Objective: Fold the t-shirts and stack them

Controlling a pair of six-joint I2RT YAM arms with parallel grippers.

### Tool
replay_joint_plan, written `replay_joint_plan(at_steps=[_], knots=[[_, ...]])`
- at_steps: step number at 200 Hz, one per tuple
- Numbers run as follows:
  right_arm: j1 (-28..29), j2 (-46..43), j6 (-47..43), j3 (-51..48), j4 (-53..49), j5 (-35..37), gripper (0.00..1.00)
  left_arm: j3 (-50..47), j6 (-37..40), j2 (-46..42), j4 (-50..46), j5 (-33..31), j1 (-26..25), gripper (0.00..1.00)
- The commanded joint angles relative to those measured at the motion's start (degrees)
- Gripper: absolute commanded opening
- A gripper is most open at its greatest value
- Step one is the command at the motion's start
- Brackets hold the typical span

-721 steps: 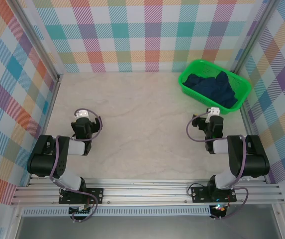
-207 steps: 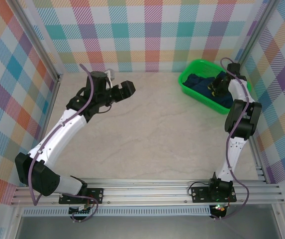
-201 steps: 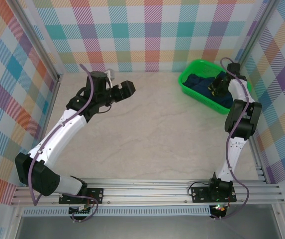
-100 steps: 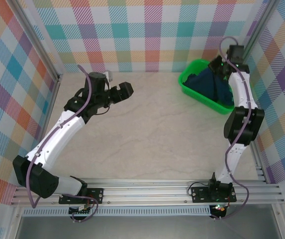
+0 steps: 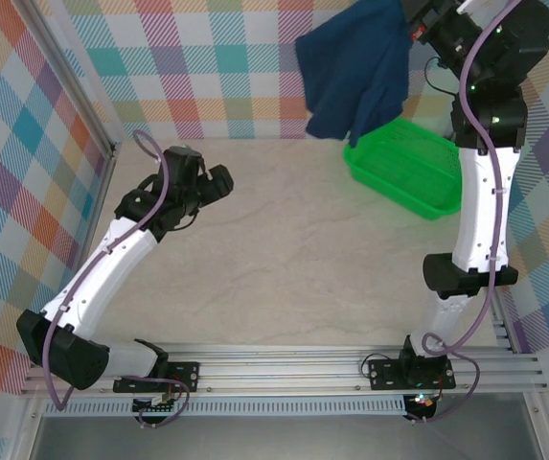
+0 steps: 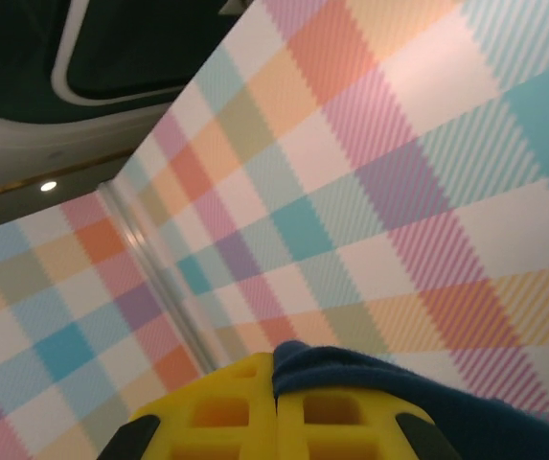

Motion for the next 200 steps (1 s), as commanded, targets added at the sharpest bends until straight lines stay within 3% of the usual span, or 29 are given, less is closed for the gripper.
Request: replay_joint_plan(at_steps=[1,18,56,70,87,106,119,135,151,172,200], knots=[[4.54,0.83,1.44,-5.70,-3.76,-6.20,0.00,3.12,-1.82,-2.53,-8.28,-12.91,-0.14,0.92],[9.69,-3.62,-0.68,-18.75,-6.09,-6.58,0.00,2.66,-1.44,-4.21,-8.56,-14.88,-0.14,0.93],[20.42,-16.93,1.27,-63.16,-0.38,0.14,0.00,-0.33,-1.86,-6.65,-9.37,-14.03,-0.03,0.93],[23.52,-18.77,0.72,-73.25,-0.49,1.14,0.16,-1.57,-2.26,-6.56,-9.69,-10.97,-0.01,0.93],[25.56,-20.26,0.09,-82.00,-3.54,3.77,0.23,-3.22,-2.42,-5.88,-9.19,-6.01,-0.03,0.91],[25.67,-23.74,-0.58,-88.66,-6.42,6.19,0.34,-4.76,-2.63,-3.93,-8.73,-0.40,-0.06,0.90],[25.60,-27.49,-2.19,-90.99,-9.46,10.91,0.45,-5.61,-2.20,-1.83,-7.91,3.88,-0.06,0.88],[24.41,-31.71,-2.73,-92.94,-13.60,18.20,0.50,-6.74,-2.04,1.44,-6.07,9.02,-0.13,0.87],[19.98,-34.34,-0.47,-95.97,-16.46,21.40,0.51,-6.68,-2.25,5.91,-4.62,12.84,-0.23,0.83],[12.78,-35.39,2.27,-99.93,-17.06,18.66,0.47,-3.06,-2.07,13.03,-4.29,14.48,-0.39,0.80],[11.95,-32.90,1.86,-101.49,-17.08,17.32,0.47,6.10,0.64,24.22,-3.00,17.25,-0.96,0.79]])
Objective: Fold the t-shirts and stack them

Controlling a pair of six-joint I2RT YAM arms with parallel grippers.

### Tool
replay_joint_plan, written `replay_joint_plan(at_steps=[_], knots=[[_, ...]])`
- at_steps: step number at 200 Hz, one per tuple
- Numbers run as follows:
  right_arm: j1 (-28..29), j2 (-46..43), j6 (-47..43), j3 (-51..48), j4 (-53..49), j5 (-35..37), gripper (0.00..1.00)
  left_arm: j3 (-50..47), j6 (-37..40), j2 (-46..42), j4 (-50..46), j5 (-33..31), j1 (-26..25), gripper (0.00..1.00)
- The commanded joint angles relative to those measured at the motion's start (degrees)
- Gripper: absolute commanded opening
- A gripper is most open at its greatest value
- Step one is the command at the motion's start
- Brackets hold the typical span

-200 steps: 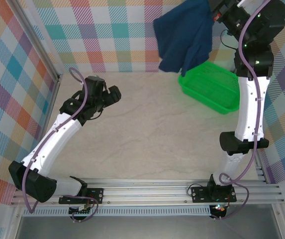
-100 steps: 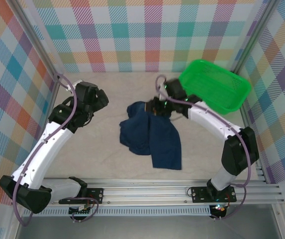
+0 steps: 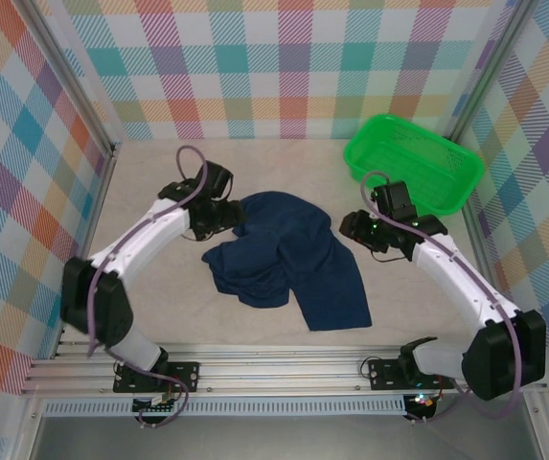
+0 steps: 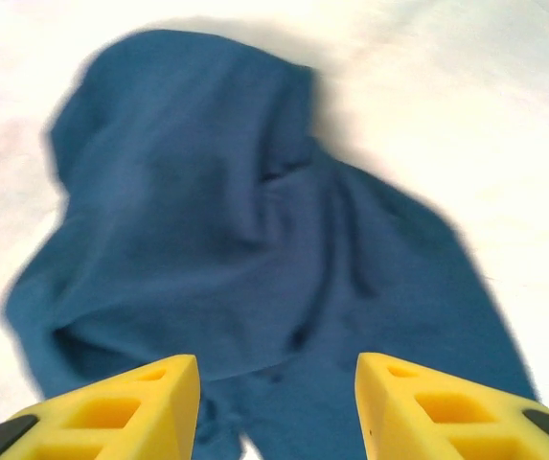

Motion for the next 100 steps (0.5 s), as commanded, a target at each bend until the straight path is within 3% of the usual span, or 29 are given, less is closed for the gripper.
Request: replay_joint_plan(at_steps=[1,29,81,90,100], knots=[[0.33,2.97,1.17,-2.12,-3.22,-0.60,0.47,7.92,2.72,6.98,2.81,4.95,-0.73,0.79],[0.11,7.17,1.86,-5.77,-1.59,0.09,0.49,21.16,7.03,18.91,-1.78,4.35,-4.06,0.72],[-0.39,18.32,-0.54,-7.03,2.94,0.76,0.52,34.73,11.58,30.40,-7.29,-1.61,-8.14,0.75],[-0.37,20.68,-0.77,-6.69,3.95,0.11,0.50,36.53,12.41,32.70,-7.85,-1.42,-8.23,0.75],[-0.38,23.18,-1.12,-5.76,4.20,-0.68,0.40,38.79,13.13,35.60,-9.81,-1.74,-8.23,0.75]])
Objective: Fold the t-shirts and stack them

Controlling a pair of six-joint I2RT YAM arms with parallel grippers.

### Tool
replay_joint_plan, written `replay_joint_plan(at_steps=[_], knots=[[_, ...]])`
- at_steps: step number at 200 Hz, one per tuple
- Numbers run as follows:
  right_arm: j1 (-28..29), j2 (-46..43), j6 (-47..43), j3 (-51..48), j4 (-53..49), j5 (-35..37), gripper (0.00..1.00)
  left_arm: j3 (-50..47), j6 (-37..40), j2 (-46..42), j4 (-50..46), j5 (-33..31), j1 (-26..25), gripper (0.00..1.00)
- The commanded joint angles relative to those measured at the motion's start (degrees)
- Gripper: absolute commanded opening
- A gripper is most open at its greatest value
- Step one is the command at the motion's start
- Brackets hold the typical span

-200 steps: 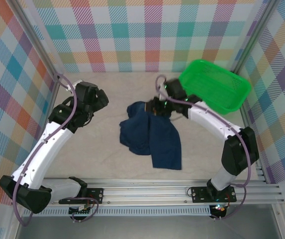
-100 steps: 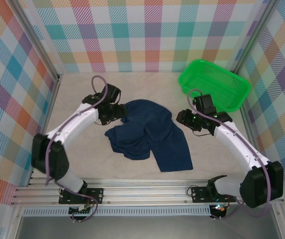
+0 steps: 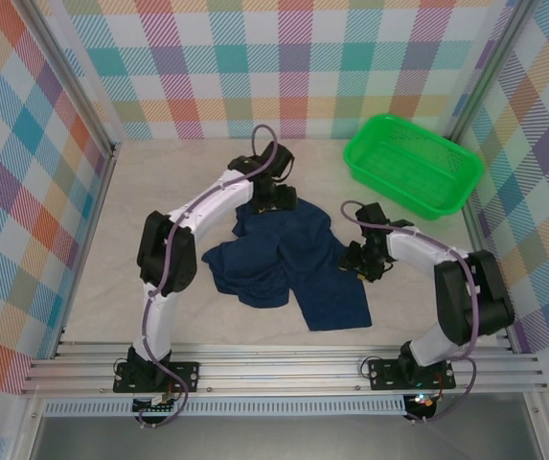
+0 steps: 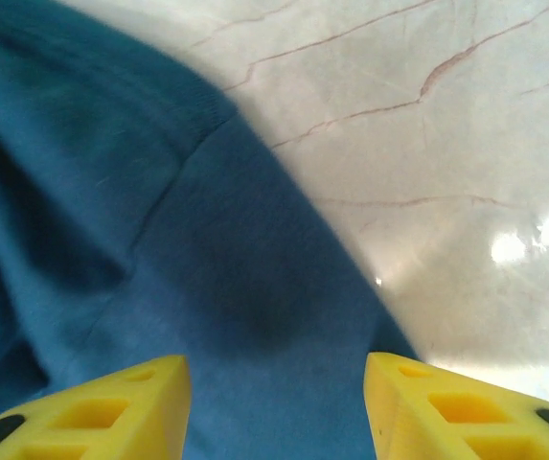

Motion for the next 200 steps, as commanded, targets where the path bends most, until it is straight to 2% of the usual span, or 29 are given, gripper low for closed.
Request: replay_joint_plan(at_steps=[1,16,25,40,57,78,101,119,160,200], knots=[[-0.13,4.82,-1.47,1.30,2.35,-1.08,0.39,4.87,3.50,5.60,-6.04,-2.55,0.60,0.75],[-0.18,6.30,-1.52,3.70,-0.23,1.45,0.11,5.61,3.42,7.94,-8.67,-7.24,0.60,0.74],[-0.38,4.70,-1.56,4.24,-1.16,3.72,0.00,4.73,2.67,8.02,-9.07,-10.47,0.75,0.73],[-0.77,-0.69,-0.67,5.33,-4.72,9.86,0.00,2.74,1.11,7.01,-8.04,-12.98,1.46,0.76],[-1.90,-5.77,0.22,8.30,-10.66,18.25,0.00,1.88,0.06,5.97,-6.52,-12.51,2.42,0.77],[-5.03,-10.94,0.67,10.82,-14.65,20.58,0.00,2.21,-0.14,5.47,-4.47,-10.93,2.62,0.78],[-7.16,-16.32,-2.70,14.10,-11.40,15.86,0.00,5.09,-2.14,6.35,-6.18,-11.23,2.71,0.77],[-7.33,-17.18,-5.73,20.70,-7.56,11.21,0.00,5.59,-4.53,4.50,-6.19,-12.62,3.16,0.75],[-7.88,-10.61,-7.02,43.72,0.32,1.91,0.00,5.36,-8.70,-1.83,-6.12,-12.77,6.83,0.75],[-7.86,-2.83,-2.90,66.33,6.71,-8.05,0.00,1.90,-11.65,-8.33,-4.59,-11.63,9.71,0.77]])
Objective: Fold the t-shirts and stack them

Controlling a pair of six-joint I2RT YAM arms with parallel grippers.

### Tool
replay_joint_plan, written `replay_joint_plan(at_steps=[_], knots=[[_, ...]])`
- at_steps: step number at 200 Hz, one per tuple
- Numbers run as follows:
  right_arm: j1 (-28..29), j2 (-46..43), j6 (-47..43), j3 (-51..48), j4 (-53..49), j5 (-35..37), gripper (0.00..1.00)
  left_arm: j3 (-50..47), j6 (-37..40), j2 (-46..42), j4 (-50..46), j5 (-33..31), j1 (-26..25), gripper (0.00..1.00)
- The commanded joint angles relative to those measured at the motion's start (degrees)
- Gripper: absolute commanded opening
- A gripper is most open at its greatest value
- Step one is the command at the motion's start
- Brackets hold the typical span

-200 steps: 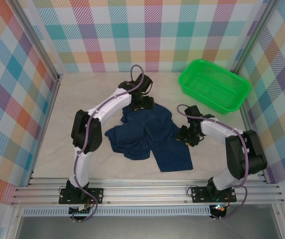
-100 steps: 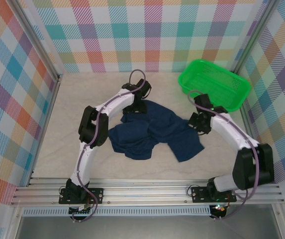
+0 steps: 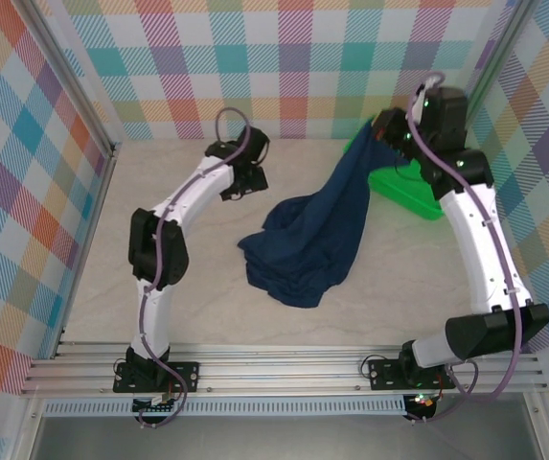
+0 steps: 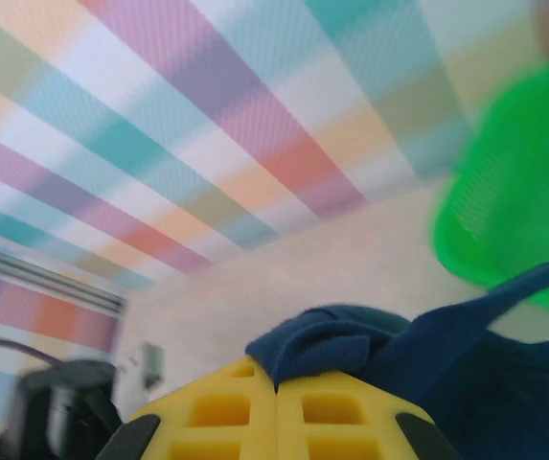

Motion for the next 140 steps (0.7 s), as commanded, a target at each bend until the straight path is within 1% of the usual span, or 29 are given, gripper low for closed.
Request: replay_joint_plan(at_steps=[1,16,29,45,59,75,93,108,130,140], knots=[[-0.37,3.91,2.31,12.46,7.00,-9.05,0.00,-1.85,-3.15,-6.25,0.63,-0.16,1.73,0.77],[0.18,7.54,4.83,21.08,9.17,-13.86,0.00,-3.67,-3.79,-8.60,0.92,-0.58,2.45,0.77],[2.29,10.42,5.44,27.46,9.80,-16.46,0.00,-5.48,-4.28,-10.83,1.19,-1.64,3.07,0.77],[6.21,13.85,5.54,34.01,8.46,-20.69,0.00,-7.79,-4.46,-14.09,1.28,-3.67,4.24,0.77],[11.32,15.45,4.74,34.96,7.82,-24.84,0.00,-10.05,-4.96,-17.48,1.10,-5.95,6.06,0.78],[18.96,16.42,2.97,30.20,7.49,-29.83,0.00,-13.34,-5.98,-21.97,1.10,-8.81,8.72,0.78],[28.57,17.29,0.80,18.92,8.55,-34.16,0.00,-17.84,-6.68,-27.28,1.10,-12.43,11.70,0.79],[34.72,19.22,-1.19,9.19,9.10,-35.75,0.00,-22.04,-6.95,-31.43,1.23,-14.40,13.93,0.79],[40.62,23.35,-2.10,-3.25,12.57,-37.00,0.00,-28.44,-6.85,-37.07,1.24,-15.07,16.02,0.80],[42.03,25.45,-2.45,-7.05,12.94,-37.12,0.09,-31.19,-6.62,-38.82,0.72,-14.87,16.28,0.79]])
